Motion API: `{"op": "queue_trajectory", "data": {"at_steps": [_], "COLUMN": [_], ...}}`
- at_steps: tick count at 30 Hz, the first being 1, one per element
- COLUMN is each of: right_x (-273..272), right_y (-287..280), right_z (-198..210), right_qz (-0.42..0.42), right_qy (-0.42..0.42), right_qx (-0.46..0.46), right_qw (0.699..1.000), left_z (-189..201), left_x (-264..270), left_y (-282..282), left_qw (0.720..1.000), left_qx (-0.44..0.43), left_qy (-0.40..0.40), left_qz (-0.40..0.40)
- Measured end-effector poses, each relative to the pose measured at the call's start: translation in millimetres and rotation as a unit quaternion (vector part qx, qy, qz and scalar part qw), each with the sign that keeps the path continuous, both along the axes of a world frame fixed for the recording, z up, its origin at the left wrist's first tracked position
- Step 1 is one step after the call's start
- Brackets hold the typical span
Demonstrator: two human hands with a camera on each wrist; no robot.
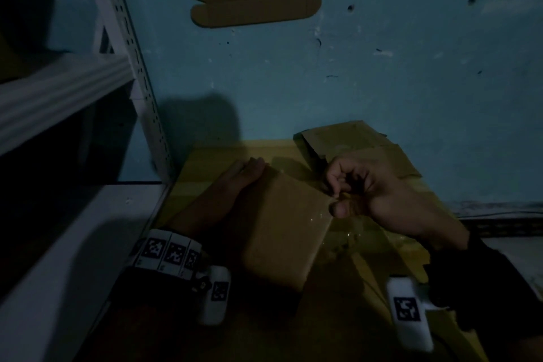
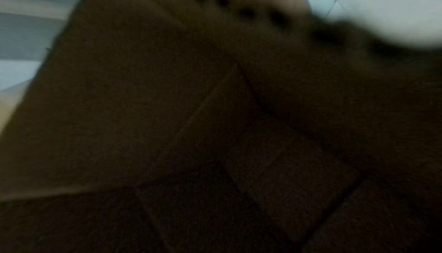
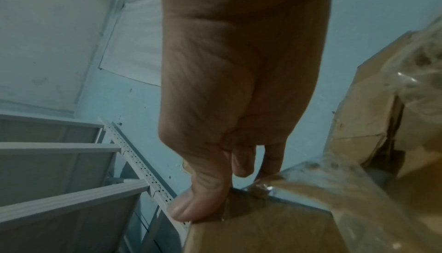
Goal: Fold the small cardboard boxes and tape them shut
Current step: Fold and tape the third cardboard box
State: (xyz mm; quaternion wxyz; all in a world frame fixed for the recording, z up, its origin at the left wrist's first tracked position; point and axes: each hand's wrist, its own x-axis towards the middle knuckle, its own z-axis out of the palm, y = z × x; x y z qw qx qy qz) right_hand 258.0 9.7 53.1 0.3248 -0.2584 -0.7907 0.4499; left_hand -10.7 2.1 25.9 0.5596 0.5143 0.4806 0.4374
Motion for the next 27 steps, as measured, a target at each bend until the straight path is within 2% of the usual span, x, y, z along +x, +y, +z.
{"op": "queue_trajectory", "data": {"at_steps": [9, 16, 27], "right_x": [-5.6, -5.8, -7.9], "right_y": [2.6, 1.5, -1.5], "right_z": [-3.8, -3.1, -2.9], "right_qz": [0.008, 0.007, 0.008], "right_qy": [0.028, 0.027, 0.020], "right_qx": [-0.031, -0.012, -0.014], "right_qw": [0.999, 1.000, 1.000], "left_z": [-3.1, -6.6, -3.8], "left_x": [0.5, -3.5, -1.8], "left_y": [3.7, 8.4, 3.5], "left_qw": [0.999, 0.997, 0.999], "left_qx": [0.040, 0.052, 0.028], "left_qy": [0.012, 0.053, 0.024], "left_qz": [0.000, 0.005, -0.003]}}
